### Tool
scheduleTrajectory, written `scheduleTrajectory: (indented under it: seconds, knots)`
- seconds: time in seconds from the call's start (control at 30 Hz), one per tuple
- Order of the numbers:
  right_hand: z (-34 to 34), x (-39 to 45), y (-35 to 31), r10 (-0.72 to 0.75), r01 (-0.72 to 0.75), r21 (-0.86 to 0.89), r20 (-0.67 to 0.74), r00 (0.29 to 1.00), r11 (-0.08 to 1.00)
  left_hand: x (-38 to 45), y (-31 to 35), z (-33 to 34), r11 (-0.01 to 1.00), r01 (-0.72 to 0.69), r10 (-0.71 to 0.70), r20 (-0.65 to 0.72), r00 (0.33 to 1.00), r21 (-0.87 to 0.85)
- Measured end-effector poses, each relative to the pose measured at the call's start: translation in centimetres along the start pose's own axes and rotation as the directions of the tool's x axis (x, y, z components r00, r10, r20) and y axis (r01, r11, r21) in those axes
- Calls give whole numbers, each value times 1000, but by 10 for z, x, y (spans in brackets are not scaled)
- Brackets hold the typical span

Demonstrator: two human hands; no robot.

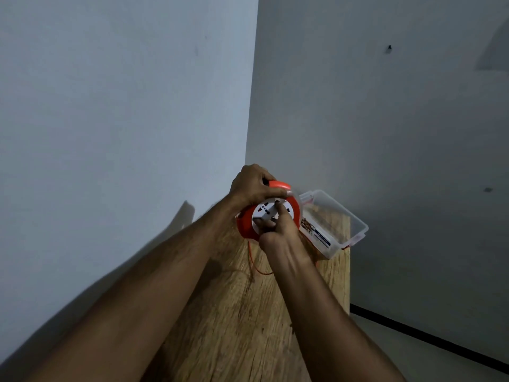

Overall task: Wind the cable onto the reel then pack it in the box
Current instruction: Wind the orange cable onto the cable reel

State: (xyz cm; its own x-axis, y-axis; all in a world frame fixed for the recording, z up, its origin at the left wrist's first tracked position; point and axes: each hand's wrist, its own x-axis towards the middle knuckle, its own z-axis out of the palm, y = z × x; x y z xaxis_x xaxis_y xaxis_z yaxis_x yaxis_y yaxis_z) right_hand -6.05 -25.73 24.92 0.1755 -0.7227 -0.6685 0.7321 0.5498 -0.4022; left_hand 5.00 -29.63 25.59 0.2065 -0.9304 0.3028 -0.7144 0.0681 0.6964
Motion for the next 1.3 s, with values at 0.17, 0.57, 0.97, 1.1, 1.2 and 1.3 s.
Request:
scheduleTrajectory:
  seconds: [0.17,0.57,0.97,1.1,1.2,1.3]
  knots:
    - [-27,-16,-4,-184,184,-355,34,982,917,-1,-3,-4,994,62,-62,-1,998,-94]
    - [-55,10,-5,-406,422,-484,875,264,-766,-2,5,-6,988,82,-83,-9,996,-127]
    - [-40,17,0,-549,640,-597,777,310,-483,-2,1,-13,991,83,-86,-23,996,-102]
    - [-36,16,6,-693,775,-610,630,351,-163,-2,3,-14,997,49,-51,-34,998,-60]
    - [-28,13,12,-766,705,-666,314,561,243,-1,5,-8,997,49,-53,-58,997,-56]
    - [-20,18,16,-563,456,-588,0,826,668,-1,5,-1,998,49,-51,-66,996,-43]
